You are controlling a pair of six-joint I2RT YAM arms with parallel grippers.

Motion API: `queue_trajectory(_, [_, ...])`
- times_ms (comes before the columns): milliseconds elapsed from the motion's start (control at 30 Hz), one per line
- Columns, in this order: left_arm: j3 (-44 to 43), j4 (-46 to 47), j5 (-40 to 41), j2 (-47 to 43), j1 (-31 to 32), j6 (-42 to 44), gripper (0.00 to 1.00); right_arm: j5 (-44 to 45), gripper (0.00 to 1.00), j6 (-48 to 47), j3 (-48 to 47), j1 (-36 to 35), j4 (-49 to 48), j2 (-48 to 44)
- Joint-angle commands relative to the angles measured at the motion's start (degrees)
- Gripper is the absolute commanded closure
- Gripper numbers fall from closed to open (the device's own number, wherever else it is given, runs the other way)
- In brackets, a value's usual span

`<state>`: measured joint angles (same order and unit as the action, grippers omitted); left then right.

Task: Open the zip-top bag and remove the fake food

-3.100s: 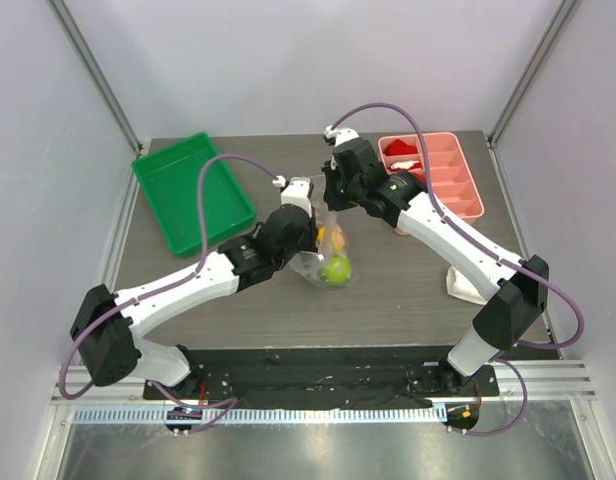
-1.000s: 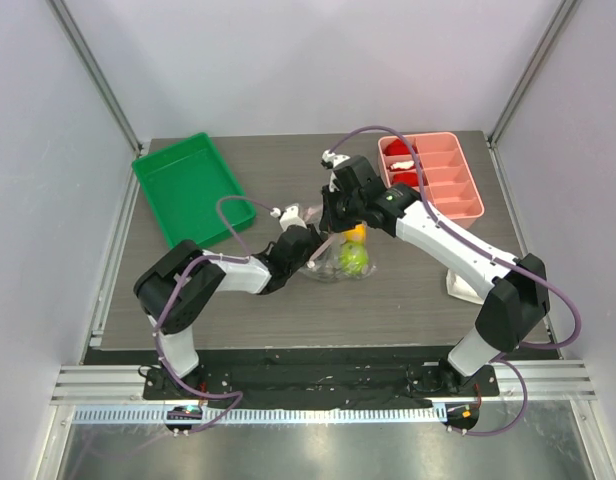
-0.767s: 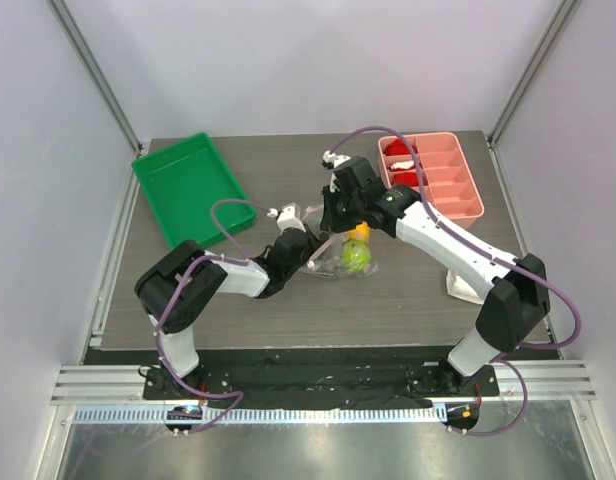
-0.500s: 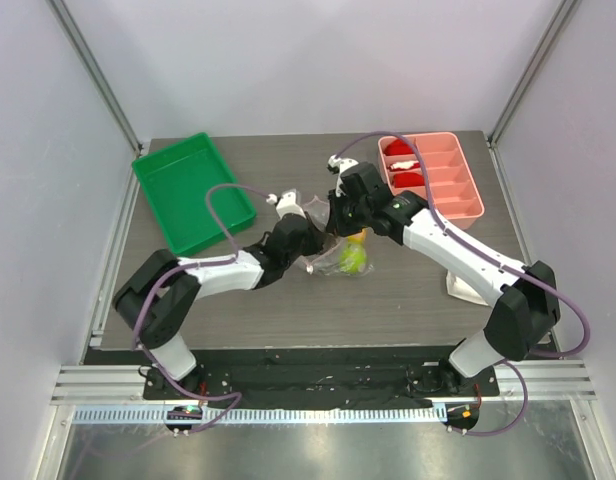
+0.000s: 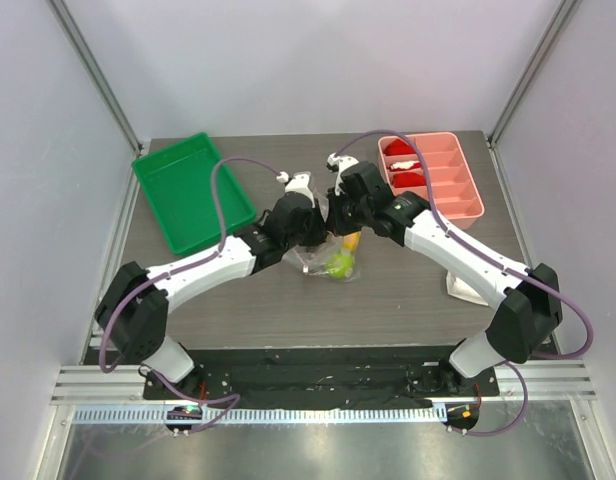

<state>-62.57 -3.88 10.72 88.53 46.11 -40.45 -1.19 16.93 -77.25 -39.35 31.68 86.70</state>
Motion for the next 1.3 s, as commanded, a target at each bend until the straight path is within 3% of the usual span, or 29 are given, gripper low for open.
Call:
queue_trajectory(0, [-1.17,-5.44,-12.27,4.01,-0.84,2.48,0.83,-1.79,0.98,1.26,-1.14,-0.29,-2.06,-2.14])
queue_trajectory(133, [0.78,-2.54,-17.92,6.64,-4.70,-2.18,0.77,-4.69,0.98,3.19,-3.25,-0.37,-2.76,-1.53])
queue_trajectory(333, [1.39,3.70,-26.95,9.55,-7.61,-3.85,0.80,-11.28,0.98,6.27,-7.47,-0.37,-7.42,-0.48])
queue_trajectory(567, [5.34,15.03,-40.50,11.92,-9.37,-7.62,0.73,-13.83,0.98,7.50,-15.46,-0.29,-8.74,3.82])
queue_trajectory(700, [6.22,15.30,-42.10,12.63,-9.46,-6.93,0.69,-10.95,0.98,6.19,-16.70,0.06,-6.03,7.25])
queue_trajectory(800, [7.28,15.31,-41.48,12.72,-9.46,-6.66,0.68,-6.56,0.63,7.15,-12.76,0.24,-3.03,4.38])
queue_trajectory(833, [7.37,15.13,-41.48,12.72,-9.46,-6.40,0.68,-4.46,0.42,7.68,-10.75,0.33,-2.59,2.79])
queue_trajectory(933, [7.55,15.04,-40.96,12.81,-9.46,-6.31,0.68,0.92,0.20,7.94,-3.36,0.85,-0.84,-4.40])
queue_trajectory(1000, [7.46,15.13,-41.04,13.16,-9.54,-6.40,0.68,5.92,0.16,9.52,0.16,3.56,1.96,-7.58])
queue_trajectory(1267, [9.21,16.89,-42.71,12.90,-9.46,-7.19,0.67,6.20,0.17,14.70,21.58,19.39,5.58,-24.01])
